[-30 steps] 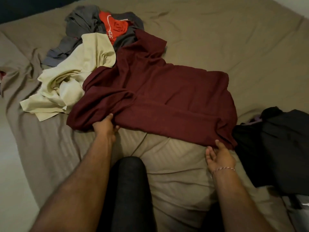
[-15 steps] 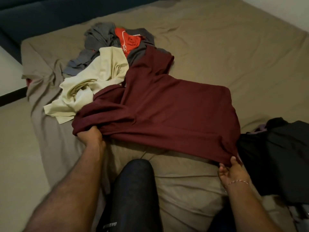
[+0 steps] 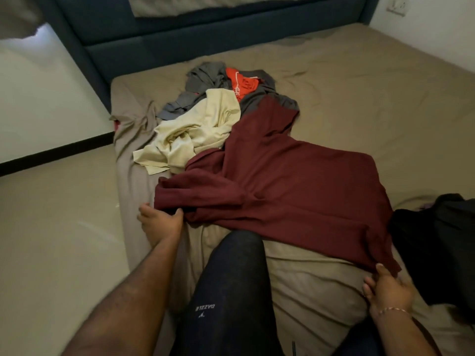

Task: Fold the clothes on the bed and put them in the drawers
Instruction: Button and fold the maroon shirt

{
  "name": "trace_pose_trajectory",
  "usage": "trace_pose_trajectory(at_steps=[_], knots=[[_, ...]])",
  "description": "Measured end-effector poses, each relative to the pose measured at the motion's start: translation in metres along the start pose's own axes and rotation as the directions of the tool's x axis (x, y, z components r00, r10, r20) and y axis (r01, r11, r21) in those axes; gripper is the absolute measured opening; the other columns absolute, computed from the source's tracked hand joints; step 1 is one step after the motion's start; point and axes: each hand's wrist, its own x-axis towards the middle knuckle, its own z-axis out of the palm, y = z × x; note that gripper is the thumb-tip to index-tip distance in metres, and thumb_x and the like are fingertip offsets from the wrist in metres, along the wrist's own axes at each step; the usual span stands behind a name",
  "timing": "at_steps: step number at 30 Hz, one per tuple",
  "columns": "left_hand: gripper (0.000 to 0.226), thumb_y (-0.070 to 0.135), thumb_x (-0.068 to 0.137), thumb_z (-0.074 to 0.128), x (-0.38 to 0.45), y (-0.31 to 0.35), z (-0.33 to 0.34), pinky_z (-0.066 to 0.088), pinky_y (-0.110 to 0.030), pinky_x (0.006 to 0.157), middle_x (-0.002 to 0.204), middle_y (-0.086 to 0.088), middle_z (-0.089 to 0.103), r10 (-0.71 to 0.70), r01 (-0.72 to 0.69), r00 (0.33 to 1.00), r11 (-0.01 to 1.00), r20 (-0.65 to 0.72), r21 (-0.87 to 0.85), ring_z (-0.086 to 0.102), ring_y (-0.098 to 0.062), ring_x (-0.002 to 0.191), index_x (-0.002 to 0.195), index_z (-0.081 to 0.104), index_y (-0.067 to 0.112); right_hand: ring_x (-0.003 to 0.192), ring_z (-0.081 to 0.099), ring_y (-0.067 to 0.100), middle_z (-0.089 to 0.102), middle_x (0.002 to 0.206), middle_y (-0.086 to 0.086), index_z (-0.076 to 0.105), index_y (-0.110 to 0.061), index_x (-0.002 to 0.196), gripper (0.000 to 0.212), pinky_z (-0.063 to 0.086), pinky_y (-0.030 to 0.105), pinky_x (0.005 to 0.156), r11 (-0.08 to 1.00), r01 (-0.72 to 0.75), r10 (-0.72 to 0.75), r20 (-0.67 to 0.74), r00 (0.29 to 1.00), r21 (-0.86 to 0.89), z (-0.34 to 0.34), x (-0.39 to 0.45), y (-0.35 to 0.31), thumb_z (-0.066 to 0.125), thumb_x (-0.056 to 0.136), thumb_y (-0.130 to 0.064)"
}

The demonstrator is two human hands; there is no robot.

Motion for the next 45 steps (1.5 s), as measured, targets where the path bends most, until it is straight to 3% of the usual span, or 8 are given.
trace_pose_trajectory(at_steps=[6, 14, 18, 23, 26, 32, 40, 45], knots=[[0.031, 0.035, 0.087, 0.071, 0.016, 0.007, -0.013, 0.045, -0.052, 0.096, 0.131, -0.011, 0.051, 0.469, -0.478, 0.872, 0.751, 0.141, 0.456, 0.045, -0.034, 0.121, 0.116, 0.067, 0.026, 0.074, 0.063, 0.018, 0.056, 0.114, 0.010, 0.026, -0.034, 0.151, 0.063, 0.051, 0.033, 0.056, 0.999, -0.037, 0.035, -0.047, 0.998, -0.031, -0.004, -0.029, 0.021, 0.060, 0.100, -0.020], [0.016, 0.042, 0.095, 0.058, 0.019, 0.073, -0.045, 0.046, -0.034, 0.060, 0.075, 0.003, 0.064, 0.643, -0.711, 0.698, 0.674, 0.314, 0.201, 0.062, -0.022, 0.067, 0.091, 0.057, 0.026, 0.066, 0.054, 0.022, 0.061, 0.085, 0.013, 0.055, -0.016, 0.134, 0.032, 0.044, 0.033, 0.056, 0.953, 0.103, -0.032, 0.244, 0.969, -0.285, 0.025, -0.064, 0.020, 0.056, 0.102, -0.014], [0.021, 0.030, 0.097, 0.065, -0.037, 0.117, -0.044, 0.047, -0.031, 0.066, 0.072, 0.002, 0.069, 0.390, -0.273, 0.788, 0.915, 0.477, -0.298, 0.064, -0.014, 0.065, 0.079, 0.065, 0.022, 0.074, 0.059, 0.020, 0.065, 0.092, 0.013, 0.065, -0.006, 0.117, 0.017, 0.046, 0.032, 0.065, 0.942, 0.144, 0.074, 0.604, 0.793, -0.304, 0.074, -0.124, 0.010, 0.054, 0.105, -0.009], [0.015, 0.032, 0.099, 0.064, -0.128, 0.123, -0.034, 0.051, -0.028, 0.057, 0.080, -0.001, 0.068, 0.256, 0.261, 0.600, 0.833, 0.758, -0.488, 0.064, -0.014, 0.068, 0.093, 0.072, 0.020, 0.113, 0.069, 0.017, 0.070, 0.128, 0.005, 0.058, -0.021, 0.137, 0.038, 0.056, 0.032, 0.096, 0.951, 0.257, 0.056, 0.913, 0.405, -0.173, 0.121, -0.187, 0.019, 0.066, 0.100, -0.015], [0.038, 0.050, 0.092, 0.059, -0.128, 0.112, -0.033, 0.055, -0.032, 0.048, 0.082, -0.003, 0.071, 0.337, 0.261, 0.479, 0.827, 0.810, -0.498, 0.067, -0.015, 0.065, 0.104, 0.072, 0.017, 0.113, 0.072, 0.029, 0.076, 0.119, 0.009, 0.068, -0.022, 0.128, 0.032, 0.056, 0.051, 0.100, 0.986, 0.118, 0.035, 0.848, 0.528, -0.114, 0.127, -0.190, 0.028, 0.065, 0.098, -0.012], [0.028, 0.020, 0.090, 0.072, -0.074, 0.061, -0.006, 0.051, -0.040, 0.102, 0.118, -0.010, 0.065, 0.307, -0.242, 0.896, 0.943, 0.320, -0.229, 0.063, -0.028, 0.112, 0.117, 0.069, 0.015, 0.091, 0.077, 0.027, 0.078, 0.103, 0.017, 0.067, 0.003, 0.120, 0.029, 0.062, 0.031, 0.071, 0.989, -0.143, 0.122, 0.681, 0.722, -0.027, 0.116, -0.162, 0.033, 0.060, 0.092, 0.006], [0.074, 0.040, 0.092, 0.068, -0.030, 0.058, 0.037, 0.037, -0.052, 0.113, 0.154, 0.000, 0.047, 0.640, -0.813, 0.456, 0.582, 0.619, -0.002, 0.042, -0.024, 0.142, 0.157, 0.036, 0.026, 0.113, 0.070, 0.037, 0.072, 0.121, 0.023, 0.066, 0.002, 0.125, 0.034, 0.054, 0.049, 0.101, 0.993, -0.108, 0.100, 0.742, 0.663, -0.038, 0.097, -0.158, 0.008, 0.062, 0.092, 0.004], [0.019, 0.032, 0.099, 0.055, -0.012, 0.082, 0.064, 0.039, -0.046, 0.096, 0.115, 0.002, 0.069, 0.582, -0.843, 0.474, 0.518, 0.661, 0.148, 0.064, -0.028, 0.113, 0.116, 0.062, 0.030, 0.108, 0.066, 0.041, 0.068, 0.121, 0.032, 0.062, 0.011, 0.125, 0.049, 0.051, 0.052, 0.101, 0.995, -0.064, 0.100, 0.758, 0.645, -0.077, 0.103, -0.138, -0.027, 0.067, 0.079, -0.002]])
